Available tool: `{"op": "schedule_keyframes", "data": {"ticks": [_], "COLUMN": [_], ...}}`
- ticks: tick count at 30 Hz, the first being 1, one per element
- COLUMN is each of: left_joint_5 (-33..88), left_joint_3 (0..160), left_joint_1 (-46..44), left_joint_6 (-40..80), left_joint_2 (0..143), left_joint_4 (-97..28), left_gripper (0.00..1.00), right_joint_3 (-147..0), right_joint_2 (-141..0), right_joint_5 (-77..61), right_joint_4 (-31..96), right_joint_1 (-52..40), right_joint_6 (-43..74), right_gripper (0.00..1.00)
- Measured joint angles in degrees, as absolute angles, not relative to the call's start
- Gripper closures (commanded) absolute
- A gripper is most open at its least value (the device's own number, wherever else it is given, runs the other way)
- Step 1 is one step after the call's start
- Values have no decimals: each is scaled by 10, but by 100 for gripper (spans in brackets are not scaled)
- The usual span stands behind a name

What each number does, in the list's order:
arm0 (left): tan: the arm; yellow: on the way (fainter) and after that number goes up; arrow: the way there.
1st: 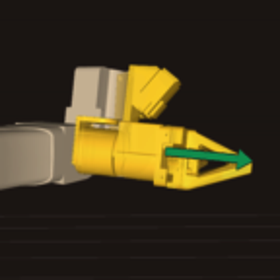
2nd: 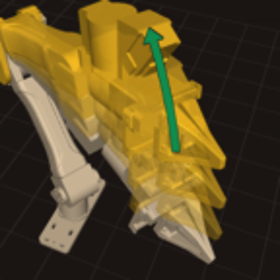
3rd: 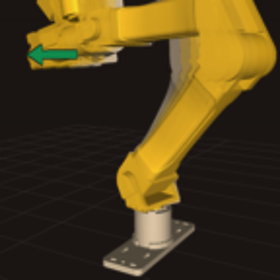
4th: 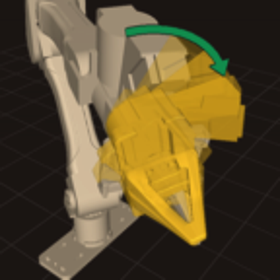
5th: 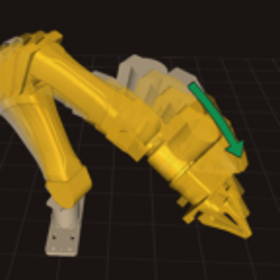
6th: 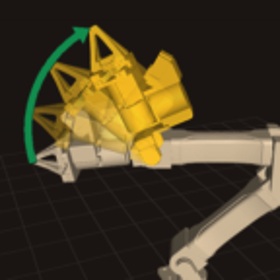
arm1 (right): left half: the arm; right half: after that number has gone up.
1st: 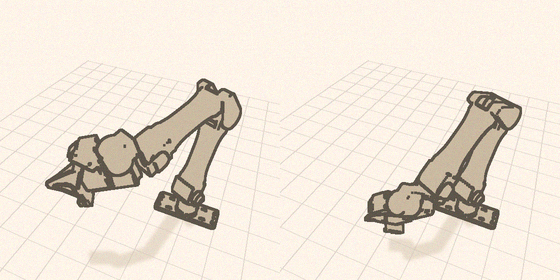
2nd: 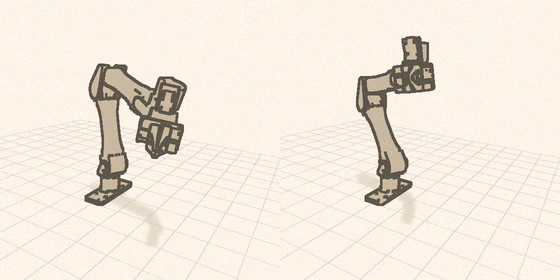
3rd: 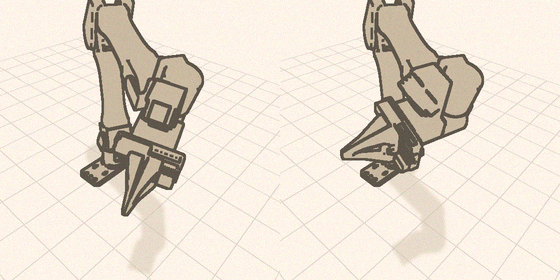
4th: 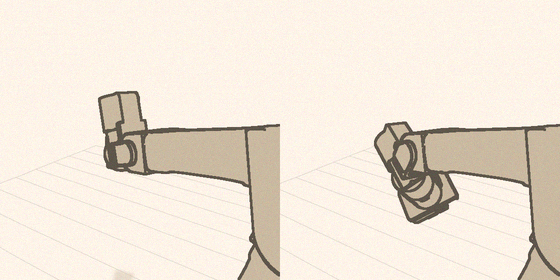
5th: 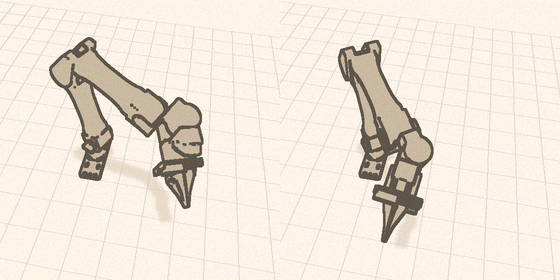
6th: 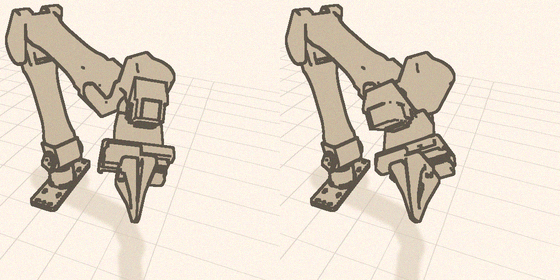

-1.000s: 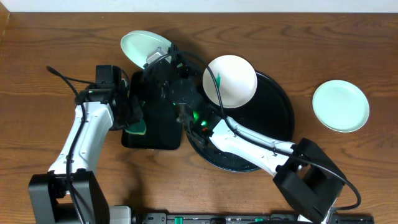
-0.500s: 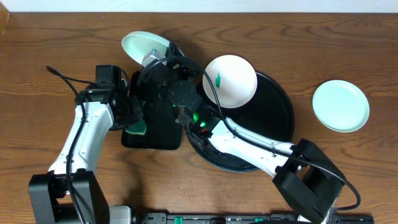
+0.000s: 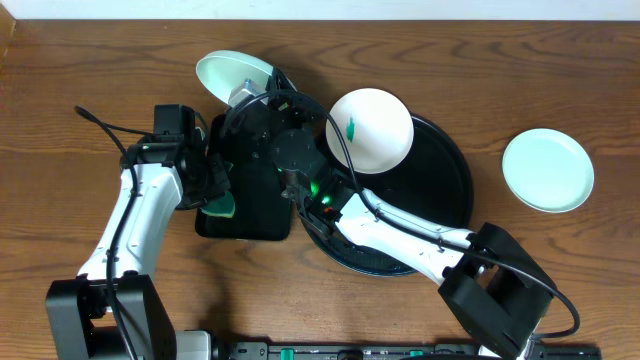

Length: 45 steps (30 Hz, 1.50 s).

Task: Clean dirty plates on tray and stack at the side

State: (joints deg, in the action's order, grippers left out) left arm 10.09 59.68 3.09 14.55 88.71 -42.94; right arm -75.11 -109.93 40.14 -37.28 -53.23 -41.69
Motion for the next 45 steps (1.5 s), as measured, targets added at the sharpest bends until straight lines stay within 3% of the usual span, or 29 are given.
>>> {"op": "schedule_keyframes", "data": {"ticks": [14,27,45], "left_joint_5": [101,101,101], "left_joint_3": [597,597,597], "left_joint_1": [31,31,31], "left_joint_6": [145,145,145], "left_joint_2": [887,887,887], "left_joint_4": [-430,-430,-430], "left_gripper": [92,92,92], "right_joint_3": [-751,-753,-753], "right_joint_2": [-1099,-1100,-1054], "right_joint_5": [410,435,435], "right_joint_4": [-344,-102,-47], "right_joint_1": [-532,-528,-461], "right_joint_6": [-386,-143,87], "right_gripper": [99,99,99]}}
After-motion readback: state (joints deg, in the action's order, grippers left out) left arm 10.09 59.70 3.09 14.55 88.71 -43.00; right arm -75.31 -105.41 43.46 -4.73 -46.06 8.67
